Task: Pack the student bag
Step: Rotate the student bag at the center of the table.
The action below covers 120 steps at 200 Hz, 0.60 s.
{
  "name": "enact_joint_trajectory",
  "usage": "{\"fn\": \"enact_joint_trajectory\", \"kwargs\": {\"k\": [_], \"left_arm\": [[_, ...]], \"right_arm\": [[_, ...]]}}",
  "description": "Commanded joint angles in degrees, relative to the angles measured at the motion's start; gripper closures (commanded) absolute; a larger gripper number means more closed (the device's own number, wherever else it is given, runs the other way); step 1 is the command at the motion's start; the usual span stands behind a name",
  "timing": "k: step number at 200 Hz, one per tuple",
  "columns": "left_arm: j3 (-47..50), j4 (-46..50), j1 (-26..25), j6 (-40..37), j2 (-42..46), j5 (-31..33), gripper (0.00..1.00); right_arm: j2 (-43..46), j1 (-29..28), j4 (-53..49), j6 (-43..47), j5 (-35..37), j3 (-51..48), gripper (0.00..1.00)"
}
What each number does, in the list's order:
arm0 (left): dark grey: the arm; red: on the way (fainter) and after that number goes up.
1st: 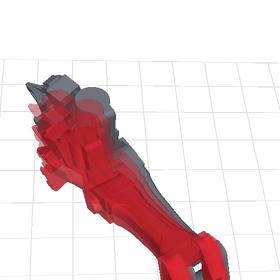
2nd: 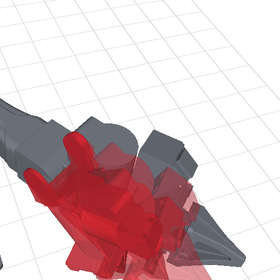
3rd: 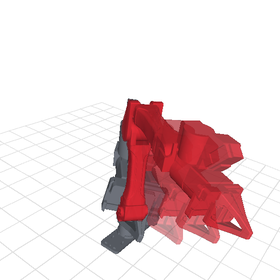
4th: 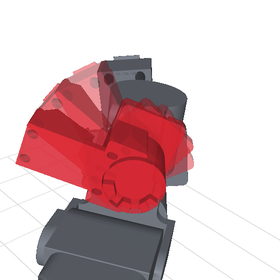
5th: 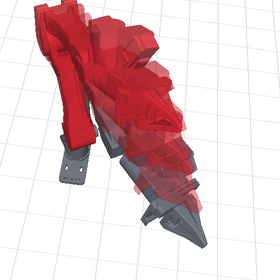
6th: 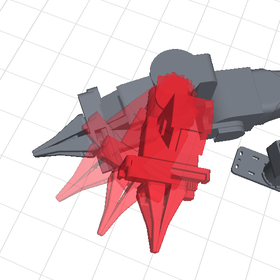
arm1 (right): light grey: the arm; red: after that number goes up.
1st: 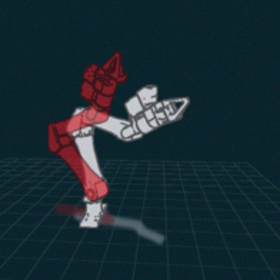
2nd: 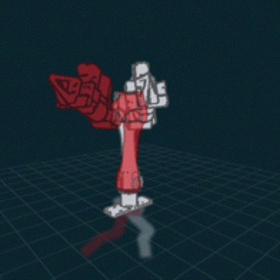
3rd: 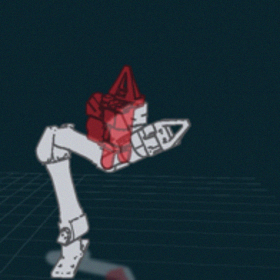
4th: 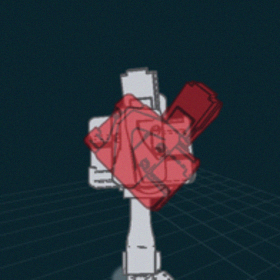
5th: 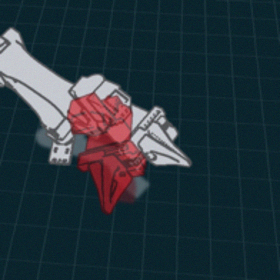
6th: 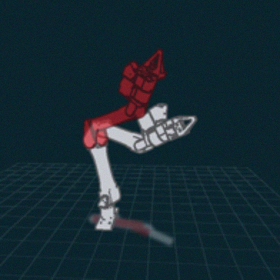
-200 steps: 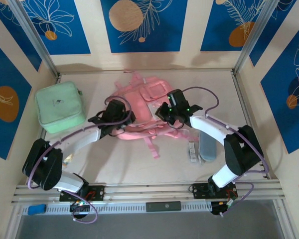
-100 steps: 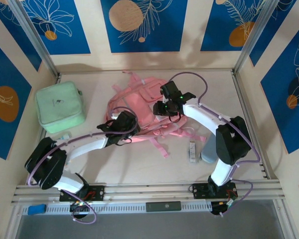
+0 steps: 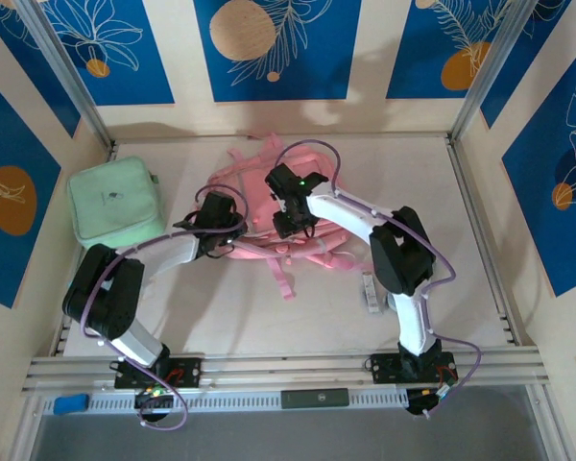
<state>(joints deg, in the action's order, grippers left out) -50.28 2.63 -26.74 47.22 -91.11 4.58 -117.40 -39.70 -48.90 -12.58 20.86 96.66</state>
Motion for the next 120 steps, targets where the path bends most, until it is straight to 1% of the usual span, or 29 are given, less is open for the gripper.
{"fn": "enact_joint_trajectory", "kwargs": {"k": [1, 15, 28, 47, 64, 77, 88, 95, 108, 120], "left_arm": [[1.37, -0.78, -0.28, -1.98, 4.13, -6.21, 0.62], [4.45, -3.09, -1.32, 3.8, 6.48, -8.07, 0.61], [6.13, -4.95, -3.01, 8.03, 7.92, -7.64, 0.61], [5.39, -3.46, -5.94, 11.76, 8.1, -4.16, 0.61], [5.67, -2.76, -7.08, 15.96, 7.57, -2.41, 0.62], [7.32, -3.62, -8.1, 18.56, 7.98, -0.82, 0.63], [8.48, -3.5, -9.17, 19.59, 8.31, 0.93, 0.62], [9.0, -3.21, -9.46, 19.62, 7.99, 1.28, 0.62], [9.4, -1.29, -9.36, 19.93, 6.87, 1.56, 0.62], [10.46, -0.43, -9.18, 19.41, 5.42, 2.37, 0.61]], "right_arm": [[-2.59, 0.35, -5.21, 1.24, 1.39, 4.74, 0.45], [-4.88, -0.15, -7.56, 0.54, 5.34, 7.89, 0.46], [-5.65, -0.58, -9.17, -0.02, 7.32, 9.74, 0.45], [-5.15, -0.4, -8.17, 0.1, 5.03, 8.65, 0.43], [-5.93, 0.65, -8.4, -0.52, 3.68, 8.53, 0.44], [-6.73, 0.55, -8.01, 0.81, 3.19, 8.54, 0.44], [-7.28, 0.03, -7.89, 2.8, 0.67, 8.73, 0.43], [-7.69, -0.39, -8.08, 2.93, 0.72, 8.95, 0.42], [-8.8, -1.26, -8.3, 2.91, 3.24, 9.52, 0.42], [-10.44, -1.5, -9.05, 2.32, 7.12, 10.5, 0.41]]}}
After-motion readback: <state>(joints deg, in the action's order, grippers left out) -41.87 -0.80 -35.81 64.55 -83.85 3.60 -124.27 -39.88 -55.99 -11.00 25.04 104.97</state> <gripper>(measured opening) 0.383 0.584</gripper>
